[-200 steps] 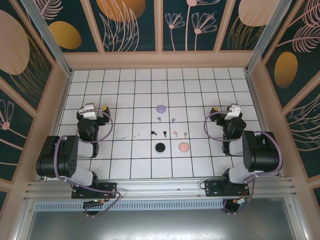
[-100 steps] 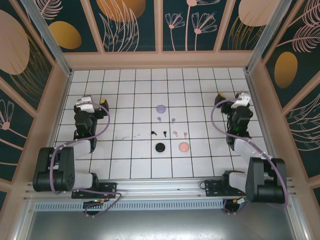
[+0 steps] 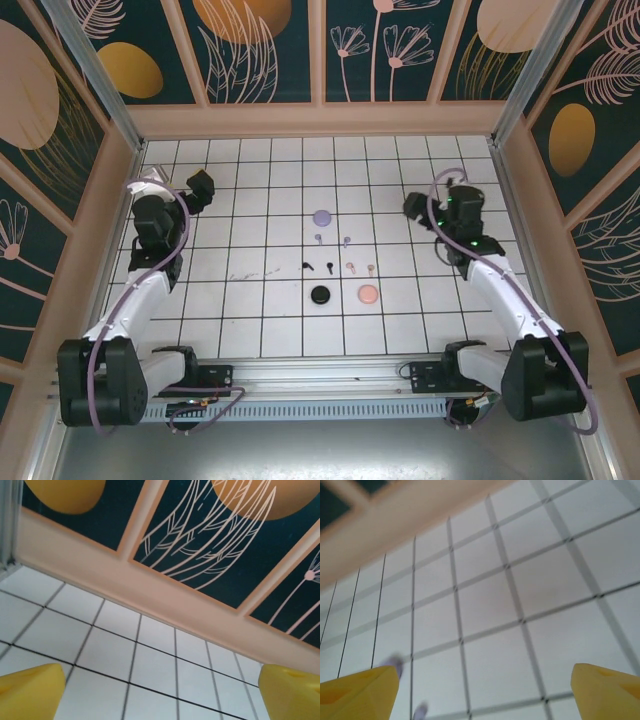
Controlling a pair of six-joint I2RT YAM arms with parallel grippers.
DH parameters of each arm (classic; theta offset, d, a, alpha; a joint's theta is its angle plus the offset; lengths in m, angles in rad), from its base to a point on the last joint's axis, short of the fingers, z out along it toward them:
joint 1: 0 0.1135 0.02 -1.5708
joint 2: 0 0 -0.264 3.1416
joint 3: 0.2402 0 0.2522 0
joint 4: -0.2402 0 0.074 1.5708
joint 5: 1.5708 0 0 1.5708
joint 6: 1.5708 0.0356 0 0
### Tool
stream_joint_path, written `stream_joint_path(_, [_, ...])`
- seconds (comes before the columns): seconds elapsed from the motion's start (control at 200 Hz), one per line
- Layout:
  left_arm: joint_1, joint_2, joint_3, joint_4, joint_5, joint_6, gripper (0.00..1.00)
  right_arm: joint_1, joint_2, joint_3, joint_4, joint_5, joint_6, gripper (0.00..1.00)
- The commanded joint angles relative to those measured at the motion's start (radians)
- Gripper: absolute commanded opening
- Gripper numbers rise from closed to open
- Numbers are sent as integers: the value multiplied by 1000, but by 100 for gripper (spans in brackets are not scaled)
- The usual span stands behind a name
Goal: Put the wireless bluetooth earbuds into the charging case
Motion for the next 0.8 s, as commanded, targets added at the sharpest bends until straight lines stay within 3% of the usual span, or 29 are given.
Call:
stream_joint_path(0.0, [-12, -42, -40, -104, 90, -190, 99, 125, -21, 37, -208, 36, 62, 87])
stream_joint_path(0.395, [-177, -109, -172, -103, 160, -295, 99, 512, 97, 60, -485, 252, 282, 80])
stream_joint_path(0.796, [-366, 0, -116, -133, 14, -294, 99, 634, 240, 80, -524, 263, 363, 80])
